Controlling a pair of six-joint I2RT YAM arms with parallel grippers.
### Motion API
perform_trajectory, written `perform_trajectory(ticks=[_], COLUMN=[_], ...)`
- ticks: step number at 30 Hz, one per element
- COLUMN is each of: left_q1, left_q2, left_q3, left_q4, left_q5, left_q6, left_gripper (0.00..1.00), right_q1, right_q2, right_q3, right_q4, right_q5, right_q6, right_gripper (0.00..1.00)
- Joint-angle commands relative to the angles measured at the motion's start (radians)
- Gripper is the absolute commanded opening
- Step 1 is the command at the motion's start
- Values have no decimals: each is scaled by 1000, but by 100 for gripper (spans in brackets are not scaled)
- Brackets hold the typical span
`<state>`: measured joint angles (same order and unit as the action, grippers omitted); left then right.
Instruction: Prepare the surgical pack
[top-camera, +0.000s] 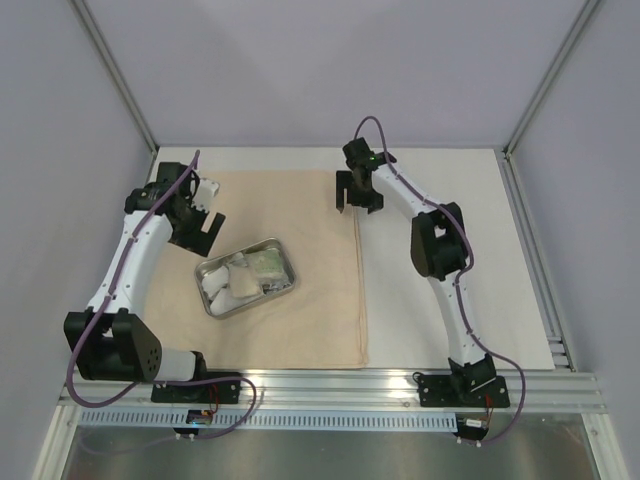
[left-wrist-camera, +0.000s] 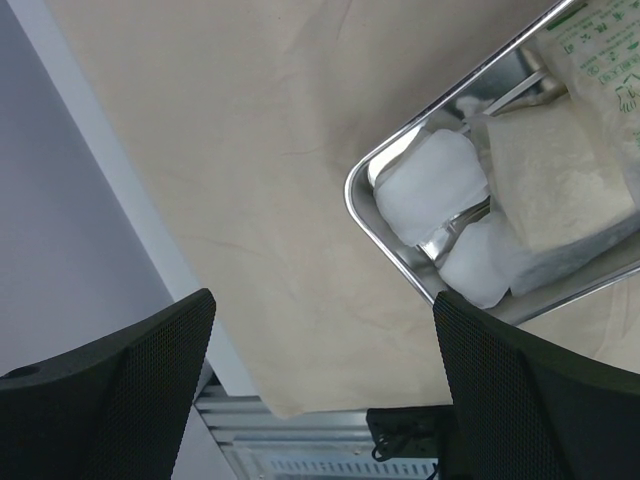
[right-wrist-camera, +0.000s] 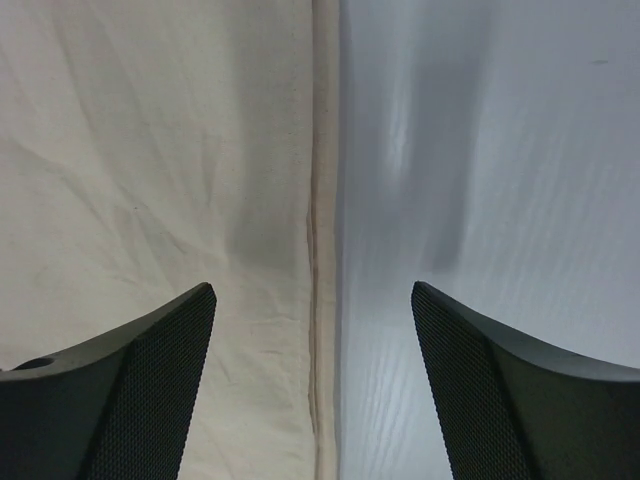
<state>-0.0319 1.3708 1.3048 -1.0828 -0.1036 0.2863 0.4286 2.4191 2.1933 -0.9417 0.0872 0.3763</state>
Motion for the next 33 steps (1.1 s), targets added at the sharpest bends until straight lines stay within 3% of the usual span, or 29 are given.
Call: perform_trajectory(ticks=[1,5,8,11,13,14,16,17,18,22,27,33], left_q1=[6,6,6,6,6,6,6,6,6,6,6,6], left_q2=[-6,-10,-10,-9,-16,-21,-29,-27,-29,-22,-13,16], left_q3=[40,47,53,60,63,63,63,62,63,70,93,126], left_q4=[-20,-25,-26,-34,-42,-43,-48,-49,-51,-49,-52,-60], left_q5=[-15,-18,-16,-19,-19,-21,-22,-24,-25,-24,7,58], left_q6=[7,8,8,1,2,4,8,11,10,13,14,5], left_gripper=[100,100,100,100,100,100,100,100,100,100,100,100], right_q1=[12,13,12,10,-10,-20,-54,-65,-76,-154,-289,-418], right_q2=[44,80,90,97,91,83,38,-6,-30,-184,-438,-664], right_q3=[51,33,0,2,-7,-24,-107,-140,-174,-390,-788,-1174], right_q4=[12,40,107,145,147,158,217,239,282,383,555,646], right_q5=[-70,-177,-268,-270,-230,-233,-245,-241,-222,-167,-139,-93], right_q6=[-4,56,102,159,226,249,315,331,345,400,507,562], right_gripper=[82,76,61,52,42,28,20,7,1,1,1,1])
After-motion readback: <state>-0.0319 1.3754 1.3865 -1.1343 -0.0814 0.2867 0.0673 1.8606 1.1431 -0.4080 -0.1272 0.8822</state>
